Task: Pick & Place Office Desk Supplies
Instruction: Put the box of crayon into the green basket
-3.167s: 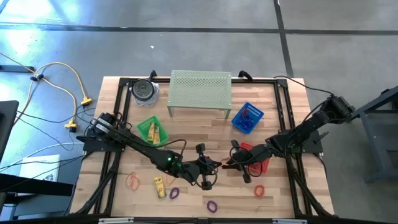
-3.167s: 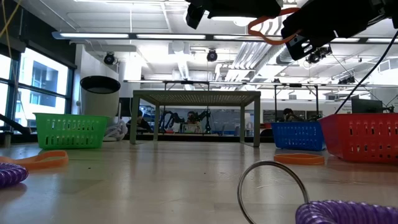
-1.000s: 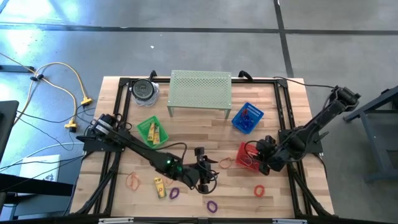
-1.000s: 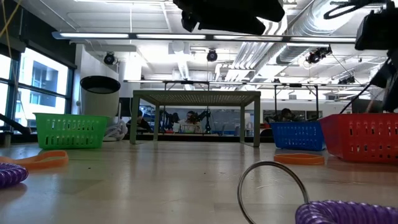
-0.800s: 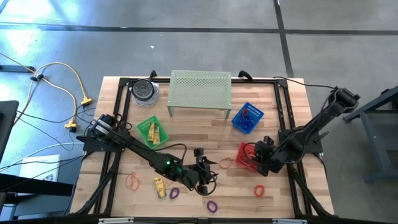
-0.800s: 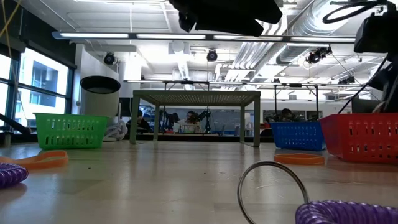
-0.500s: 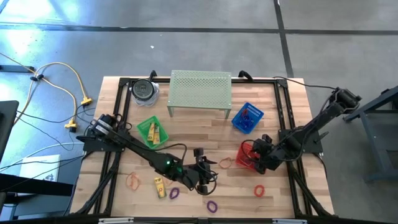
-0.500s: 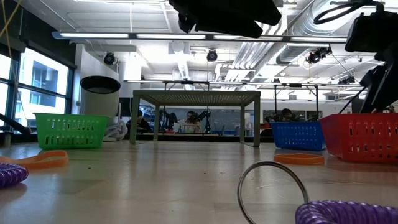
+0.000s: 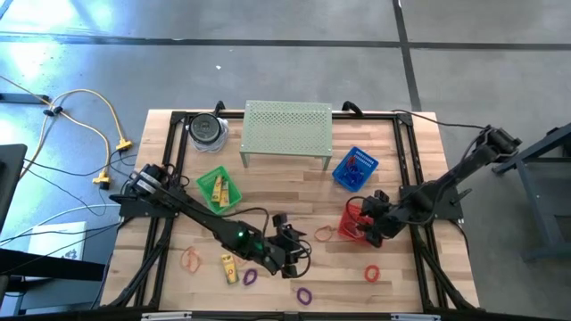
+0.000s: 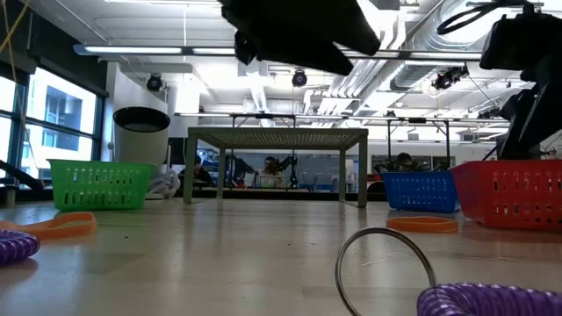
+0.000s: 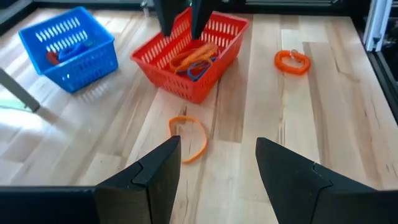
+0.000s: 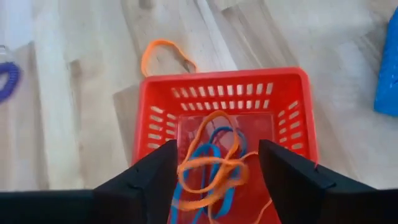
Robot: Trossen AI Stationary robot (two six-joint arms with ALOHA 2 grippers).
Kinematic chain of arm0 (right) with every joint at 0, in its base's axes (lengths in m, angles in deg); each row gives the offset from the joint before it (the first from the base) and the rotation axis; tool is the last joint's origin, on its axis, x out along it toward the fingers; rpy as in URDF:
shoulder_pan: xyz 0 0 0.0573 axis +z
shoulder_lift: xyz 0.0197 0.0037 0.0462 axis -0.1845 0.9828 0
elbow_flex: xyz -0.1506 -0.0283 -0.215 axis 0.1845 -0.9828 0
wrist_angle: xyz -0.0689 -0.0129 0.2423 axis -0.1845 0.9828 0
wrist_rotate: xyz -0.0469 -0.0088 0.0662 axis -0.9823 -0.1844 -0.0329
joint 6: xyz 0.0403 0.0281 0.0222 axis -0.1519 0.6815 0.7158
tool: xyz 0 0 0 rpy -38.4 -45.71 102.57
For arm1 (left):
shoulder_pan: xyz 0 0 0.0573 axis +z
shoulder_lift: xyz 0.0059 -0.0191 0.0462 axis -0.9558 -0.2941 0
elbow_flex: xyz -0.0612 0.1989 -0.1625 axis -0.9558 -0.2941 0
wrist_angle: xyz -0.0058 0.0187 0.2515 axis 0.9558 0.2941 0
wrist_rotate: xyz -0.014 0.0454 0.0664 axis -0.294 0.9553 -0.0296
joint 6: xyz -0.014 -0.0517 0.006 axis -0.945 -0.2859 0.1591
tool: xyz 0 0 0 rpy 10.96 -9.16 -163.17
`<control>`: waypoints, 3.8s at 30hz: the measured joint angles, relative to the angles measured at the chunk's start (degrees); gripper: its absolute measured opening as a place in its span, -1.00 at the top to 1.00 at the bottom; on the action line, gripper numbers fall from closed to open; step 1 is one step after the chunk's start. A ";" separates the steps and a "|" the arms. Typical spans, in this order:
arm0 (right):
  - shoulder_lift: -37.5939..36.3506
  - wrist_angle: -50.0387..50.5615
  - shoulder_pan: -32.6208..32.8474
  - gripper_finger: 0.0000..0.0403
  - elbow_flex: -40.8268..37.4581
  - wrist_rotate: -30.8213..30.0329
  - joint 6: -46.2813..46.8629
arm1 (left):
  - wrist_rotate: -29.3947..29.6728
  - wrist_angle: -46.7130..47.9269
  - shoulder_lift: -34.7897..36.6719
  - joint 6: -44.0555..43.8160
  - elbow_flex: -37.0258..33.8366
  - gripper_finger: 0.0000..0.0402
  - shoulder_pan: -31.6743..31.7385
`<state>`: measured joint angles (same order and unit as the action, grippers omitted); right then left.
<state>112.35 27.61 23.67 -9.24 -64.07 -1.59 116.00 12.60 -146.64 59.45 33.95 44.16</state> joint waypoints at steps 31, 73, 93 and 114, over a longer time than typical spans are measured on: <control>-6.81 -32.61 -0.72 0.18 0.02 6.75 -30.46 | -14.42 24.24 8.58 -9.01 -0.03 -0.01 -7.44; -0.28 -38.15 -6.95 0.18 0.02 12.52 -35.51 | -28.37 42.87 11.12 -86.77 0.01 -0.01 -17.79; -0.28 -31.16 -6.94 0.18 0.00 15.33 -34.51 | -37.99 47.43 9.39 -97.62 -0.03 -0.24 -17.51; -0.28 -29.90 -4.26 0.18 -0.20 15.30 -33.53 | -39.89 51.84 2.95 -118.03 -0.05 -0.58 -16.22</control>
<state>112.08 -2.29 19.42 -9.43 -48.77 -35.12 76.11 64.45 -143.68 -58.58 33.90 27.95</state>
